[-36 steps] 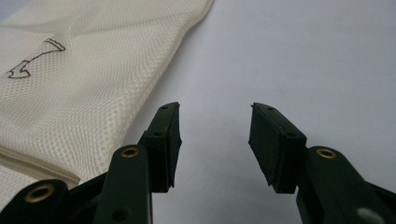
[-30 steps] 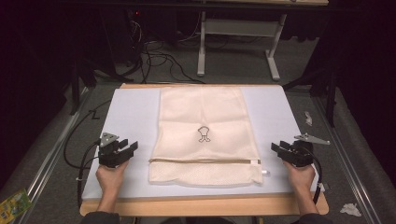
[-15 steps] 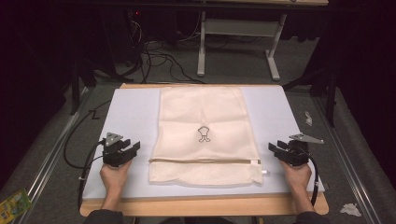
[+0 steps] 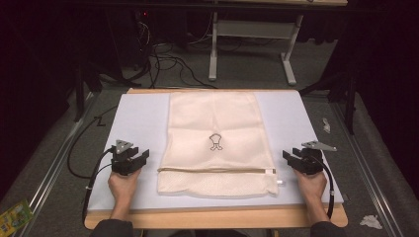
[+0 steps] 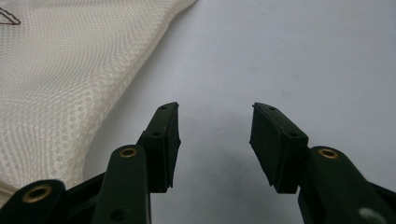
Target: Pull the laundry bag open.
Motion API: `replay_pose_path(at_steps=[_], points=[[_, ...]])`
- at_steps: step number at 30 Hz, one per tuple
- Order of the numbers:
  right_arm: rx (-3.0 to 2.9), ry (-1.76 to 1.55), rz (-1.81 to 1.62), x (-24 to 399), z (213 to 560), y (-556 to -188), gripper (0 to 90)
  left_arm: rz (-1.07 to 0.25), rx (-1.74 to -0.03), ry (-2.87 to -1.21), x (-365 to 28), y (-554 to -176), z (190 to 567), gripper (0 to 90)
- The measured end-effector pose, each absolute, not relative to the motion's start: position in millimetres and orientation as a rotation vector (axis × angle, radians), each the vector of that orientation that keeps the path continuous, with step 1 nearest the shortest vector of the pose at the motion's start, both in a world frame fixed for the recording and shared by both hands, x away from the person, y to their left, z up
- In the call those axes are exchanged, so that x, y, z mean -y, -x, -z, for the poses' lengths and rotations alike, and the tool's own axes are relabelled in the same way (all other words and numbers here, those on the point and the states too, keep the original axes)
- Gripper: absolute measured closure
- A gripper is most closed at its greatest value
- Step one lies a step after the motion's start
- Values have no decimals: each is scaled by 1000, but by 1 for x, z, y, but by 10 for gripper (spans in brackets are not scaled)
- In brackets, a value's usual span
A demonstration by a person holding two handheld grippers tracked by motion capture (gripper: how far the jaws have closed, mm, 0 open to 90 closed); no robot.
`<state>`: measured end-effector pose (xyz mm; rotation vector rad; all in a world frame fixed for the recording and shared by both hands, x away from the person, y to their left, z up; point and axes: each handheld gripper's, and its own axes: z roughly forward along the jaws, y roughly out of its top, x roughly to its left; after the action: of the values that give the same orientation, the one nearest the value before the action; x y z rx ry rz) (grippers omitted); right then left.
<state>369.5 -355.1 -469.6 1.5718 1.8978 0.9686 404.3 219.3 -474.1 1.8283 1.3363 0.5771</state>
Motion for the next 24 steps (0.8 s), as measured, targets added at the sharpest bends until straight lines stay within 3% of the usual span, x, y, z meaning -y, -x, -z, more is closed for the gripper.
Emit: replay_pose_path(at_steps=[24], points=[[-1925,-1571,-812,347,479,-379,465,-624,-1356,-1894,-211,-409,485,468]])
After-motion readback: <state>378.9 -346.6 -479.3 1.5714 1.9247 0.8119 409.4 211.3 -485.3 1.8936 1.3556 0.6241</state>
